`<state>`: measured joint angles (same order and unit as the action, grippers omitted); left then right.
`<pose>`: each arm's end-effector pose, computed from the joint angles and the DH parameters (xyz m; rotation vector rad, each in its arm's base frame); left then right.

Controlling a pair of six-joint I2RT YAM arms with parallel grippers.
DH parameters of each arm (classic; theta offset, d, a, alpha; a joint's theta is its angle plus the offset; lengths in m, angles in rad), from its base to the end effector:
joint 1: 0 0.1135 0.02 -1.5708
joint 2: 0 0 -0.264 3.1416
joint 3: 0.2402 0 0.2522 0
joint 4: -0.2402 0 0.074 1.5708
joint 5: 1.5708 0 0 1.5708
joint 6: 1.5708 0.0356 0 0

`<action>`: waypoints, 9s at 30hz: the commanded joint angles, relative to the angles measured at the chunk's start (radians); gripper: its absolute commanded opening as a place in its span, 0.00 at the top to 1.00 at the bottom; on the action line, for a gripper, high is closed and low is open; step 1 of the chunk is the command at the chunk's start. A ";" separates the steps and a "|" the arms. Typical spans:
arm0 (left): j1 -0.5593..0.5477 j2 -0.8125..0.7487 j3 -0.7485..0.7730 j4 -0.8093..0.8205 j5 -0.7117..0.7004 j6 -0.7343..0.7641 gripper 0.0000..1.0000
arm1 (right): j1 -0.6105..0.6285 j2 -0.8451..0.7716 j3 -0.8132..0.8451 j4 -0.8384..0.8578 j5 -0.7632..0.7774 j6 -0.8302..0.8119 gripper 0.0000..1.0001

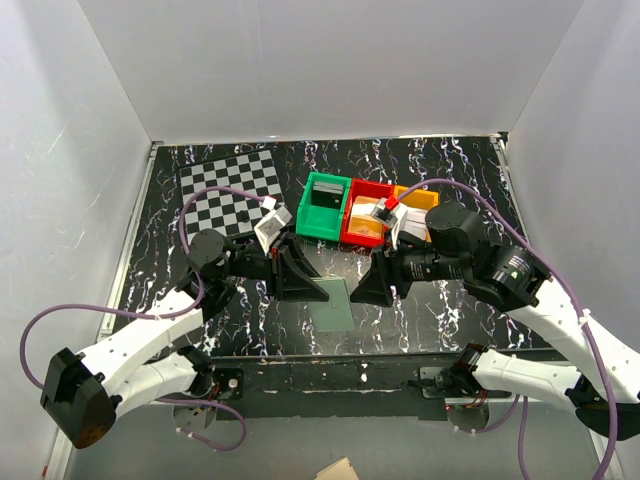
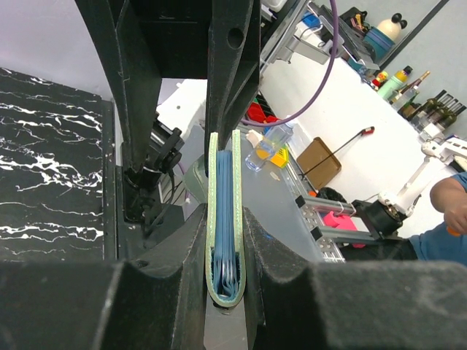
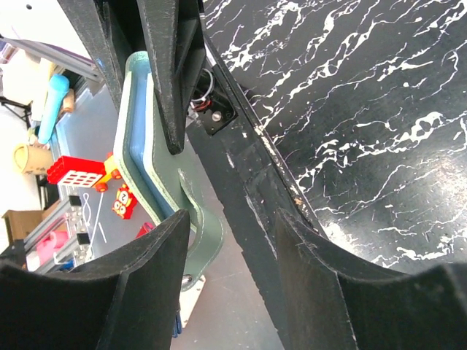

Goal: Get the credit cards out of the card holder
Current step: Open the card holder.

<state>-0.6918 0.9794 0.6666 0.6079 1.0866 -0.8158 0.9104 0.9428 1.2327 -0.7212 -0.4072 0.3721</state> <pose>0.1424 -0.1589 0.3407 1.0212 1.4254 -1.8537 0.0989 0.1503 0.4100 -0.8521 2.0117 1.1883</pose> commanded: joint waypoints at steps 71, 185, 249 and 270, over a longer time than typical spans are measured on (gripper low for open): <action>-0.009 0.019 0.102 -0.348 -0.266 0.061 1.00 | 0.024 0.102 0.192 -0.062 0.210 -0.024 0.13; -0.031 0.084 0.114 0.090 -0.108 -0.086 1.00 | 0.005 -0.030 -0.041 0.155 -0.108 0.047 0.33; -0.264 0.146 0.096 -0.393 -1.013 -0.102 0.02 | 0.105 0.312 0.286 -0.394 0.864 0.017 0.99; -0.267 0.134 0.065 -0.484 -1.106 -0.155 0.26 | 0.107 0.218 0.215 -0.287 0.697 0.037 0.99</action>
<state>-0.9581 1.1675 0.7513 0.1707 0.0547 -0.9695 1.0100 1.2007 1.4609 -1.1088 0.3614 0.3893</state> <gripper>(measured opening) 0.694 0.099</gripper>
